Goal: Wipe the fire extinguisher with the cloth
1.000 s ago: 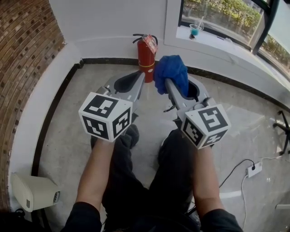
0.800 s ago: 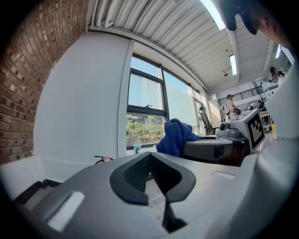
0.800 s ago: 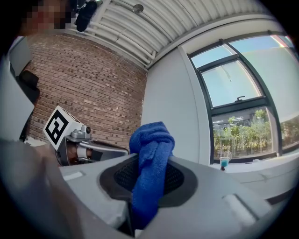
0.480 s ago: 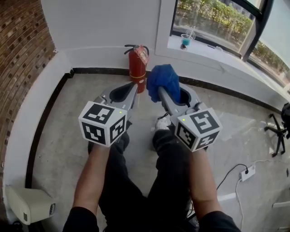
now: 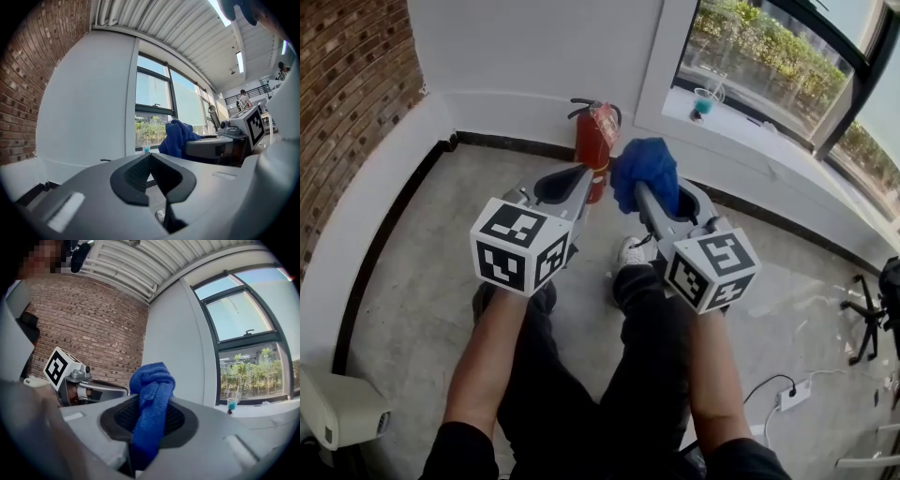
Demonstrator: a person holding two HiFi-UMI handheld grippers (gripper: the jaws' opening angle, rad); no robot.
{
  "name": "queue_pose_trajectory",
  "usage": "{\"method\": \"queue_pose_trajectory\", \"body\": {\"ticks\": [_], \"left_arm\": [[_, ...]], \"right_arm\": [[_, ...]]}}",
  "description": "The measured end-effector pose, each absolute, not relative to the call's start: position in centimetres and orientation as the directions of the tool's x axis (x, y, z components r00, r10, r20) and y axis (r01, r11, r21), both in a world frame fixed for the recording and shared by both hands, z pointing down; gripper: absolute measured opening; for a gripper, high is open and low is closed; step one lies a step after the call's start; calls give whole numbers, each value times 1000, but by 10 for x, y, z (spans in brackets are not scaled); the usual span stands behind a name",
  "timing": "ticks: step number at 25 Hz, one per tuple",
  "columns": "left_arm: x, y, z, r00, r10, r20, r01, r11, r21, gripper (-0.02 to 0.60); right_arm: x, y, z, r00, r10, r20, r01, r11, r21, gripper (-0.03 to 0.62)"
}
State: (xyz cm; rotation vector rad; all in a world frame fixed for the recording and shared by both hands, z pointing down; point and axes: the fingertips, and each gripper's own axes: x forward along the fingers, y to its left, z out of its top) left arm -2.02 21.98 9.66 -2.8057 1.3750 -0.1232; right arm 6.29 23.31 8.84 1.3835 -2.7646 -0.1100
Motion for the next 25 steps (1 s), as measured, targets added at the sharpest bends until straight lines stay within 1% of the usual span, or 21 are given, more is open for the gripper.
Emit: {"method": "queue_pose_trajectory", "body": {"ticks": [6,14,25], "left_arm": [[-15,179,101,564,-823,70,-822,-568,-41,6],[5,124,113,517,-849,109,-851,-523,-42,5],[12,51,133,439,-888,140,-895,-446,-24,5]], "right_arm": [[72,190,94,-637,-770,22,-766,636,89,91],[97,129,106,-673,-739,33,-737,674,58,91],[112,48,110,-717,-695,55,-691,719,76,91]]}}
